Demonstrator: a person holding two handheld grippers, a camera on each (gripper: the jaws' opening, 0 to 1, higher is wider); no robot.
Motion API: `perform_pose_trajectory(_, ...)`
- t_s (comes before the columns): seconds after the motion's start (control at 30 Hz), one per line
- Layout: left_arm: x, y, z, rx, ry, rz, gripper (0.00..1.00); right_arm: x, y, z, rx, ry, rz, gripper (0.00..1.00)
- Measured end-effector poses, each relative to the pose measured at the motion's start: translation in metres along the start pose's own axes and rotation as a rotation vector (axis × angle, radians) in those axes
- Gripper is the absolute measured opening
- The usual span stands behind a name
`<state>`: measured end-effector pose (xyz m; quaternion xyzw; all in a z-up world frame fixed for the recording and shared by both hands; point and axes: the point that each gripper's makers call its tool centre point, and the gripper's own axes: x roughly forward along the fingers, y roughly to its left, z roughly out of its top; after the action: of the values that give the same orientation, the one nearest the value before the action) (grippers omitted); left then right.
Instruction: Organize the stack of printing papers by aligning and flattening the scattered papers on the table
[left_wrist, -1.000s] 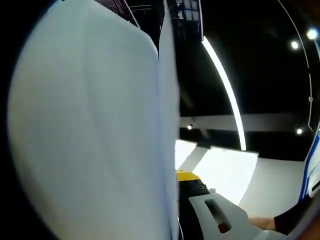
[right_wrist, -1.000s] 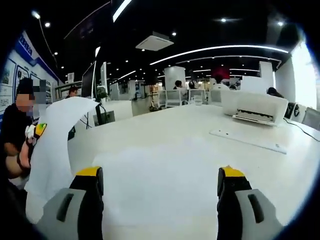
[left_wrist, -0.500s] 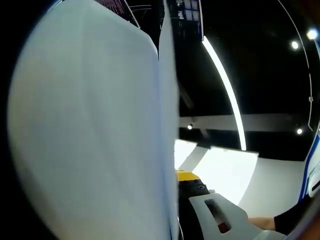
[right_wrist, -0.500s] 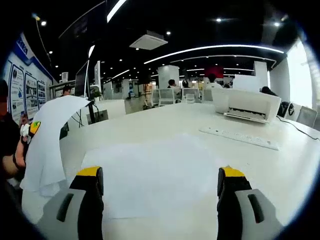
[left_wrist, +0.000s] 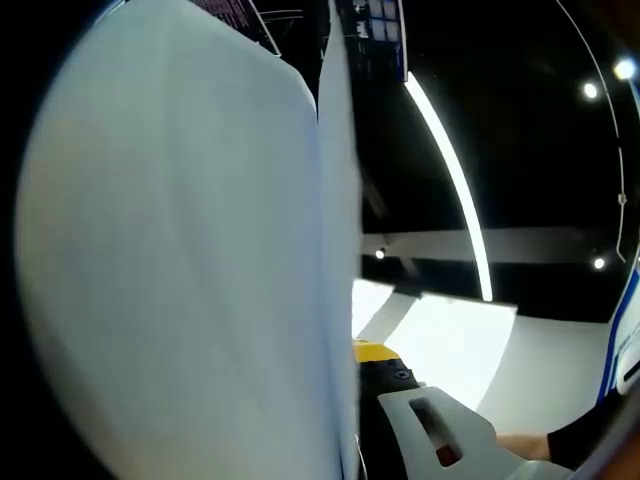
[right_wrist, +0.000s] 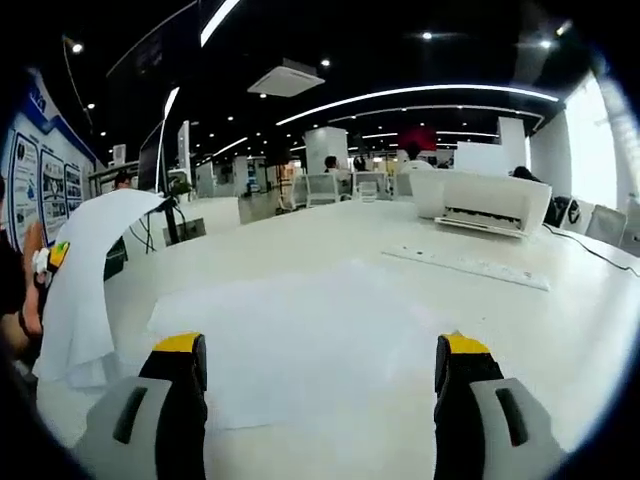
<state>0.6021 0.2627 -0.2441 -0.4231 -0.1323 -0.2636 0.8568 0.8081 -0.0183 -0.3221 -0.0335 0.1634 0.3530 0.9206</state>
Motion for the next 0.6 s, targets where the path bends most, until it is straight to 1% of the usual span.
perform_pose_trajectory(0.13,0.000,0.000,0.000,-0.001,0.000,0.000,0.06,0.002,-0.003,0.001,-0.001,-0.016,-0.016,0.90)
perform_pose_trajectory(0.2,0.000,-0.001,0.000,0.001,0.001,-0.001,0.06,0.003,-0.008,0.000,0.009,-0.028,-0.042,0.90)
perform_pose_trajectory(0.33,0.000,-0.001,-0.001,0.002,0.002,-0.001,0.06,0.005,-0.019,0.000,0.058,-0.065,-0.080,0.90)
perform_pose_trajectory(0.37,0.000,-0.001,-0.001,0.002,0.002,-0.002,0.06,0.005,-0.020,-0.001,0.058,-0.065,-0.087,0.90)
perform_pose_trajectory(0.43,0.000,-0.001,-0.001,0.001,0.003,-0.001,0.06,0.004,-0.029,-0.001,0.047,-0.071,-0.131,0.90)
perform_pose_trajectory(0.6,0.000,-0.002,-0.001,-0.001,0.002,-0.005,0.06,0.004,-0.032,0.002,0.058,-0.093,-0.134,0.90)
